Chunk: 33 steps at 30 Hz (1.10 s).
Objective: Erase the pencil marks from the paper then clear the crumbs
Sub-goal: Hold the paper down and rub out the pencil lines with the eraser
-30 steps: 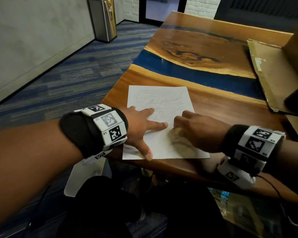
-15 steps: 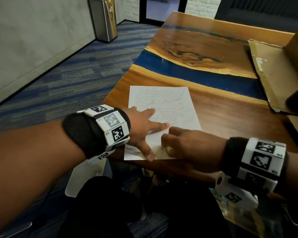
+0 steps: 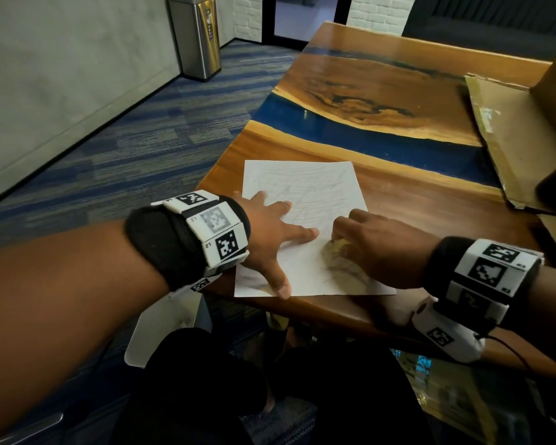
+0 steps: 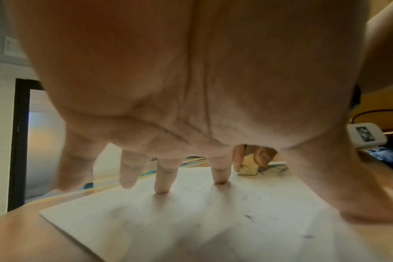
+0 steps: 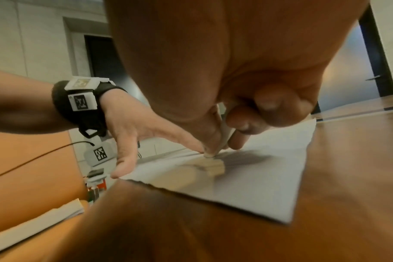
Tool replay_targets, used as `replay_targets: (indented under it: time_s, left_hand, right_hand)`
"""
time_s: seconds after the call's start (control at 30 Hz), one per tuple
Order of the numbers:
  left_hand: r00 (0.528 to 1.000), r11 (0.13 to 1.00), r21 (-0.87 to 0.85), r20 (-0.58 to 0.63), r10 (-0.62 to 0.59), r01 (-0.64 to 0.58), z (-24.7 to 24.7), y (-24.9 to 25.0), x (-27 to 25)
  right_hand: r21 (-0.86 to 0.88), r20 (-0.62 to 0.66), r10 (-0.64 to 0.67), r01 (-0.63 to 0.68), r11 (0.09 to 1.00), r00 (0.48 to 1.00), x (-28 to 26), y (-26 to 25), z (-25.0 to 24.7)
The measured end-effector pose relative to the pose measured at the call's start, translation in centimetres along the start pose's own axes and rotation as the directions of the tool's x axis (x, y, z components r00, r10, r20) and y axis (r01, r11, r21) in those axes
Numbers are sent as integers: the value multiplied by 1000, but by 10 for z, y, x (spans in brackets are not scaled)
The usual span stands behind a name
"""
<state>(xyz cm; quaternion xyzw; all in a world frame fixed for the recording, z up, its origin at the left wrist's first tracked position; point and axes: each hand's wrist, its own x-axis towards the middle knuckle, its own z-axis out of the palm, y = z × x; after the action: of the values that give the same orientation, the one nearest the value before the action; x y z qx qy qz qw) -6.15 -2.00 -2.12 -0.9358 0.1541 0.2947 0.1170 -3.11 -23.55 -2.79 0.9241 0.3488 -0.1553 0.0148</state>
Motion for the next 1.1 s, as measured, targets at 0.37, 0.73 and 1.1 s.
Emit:
replay_targets:
  time_s: [0.37, 0.73, 1.1]
  left_hand:
    - [990, 990, -113, -117, 74, -87, 13, 3, 3]
    - [992, 993, -82, -93, 80, -87, 16, -1, 4]
    - [993, 992, -92, -86, 76, -84, 16, -3, 8]
  right_hand:
    - [-68, -2, -372, 371, 926, 928, -25, -40, 9]
    - [-69, 11, -403, 403, 913, 915, -24, -45, 13]
    - [-100, 30, -306, 308, 946, 951, -13, -32, 5]
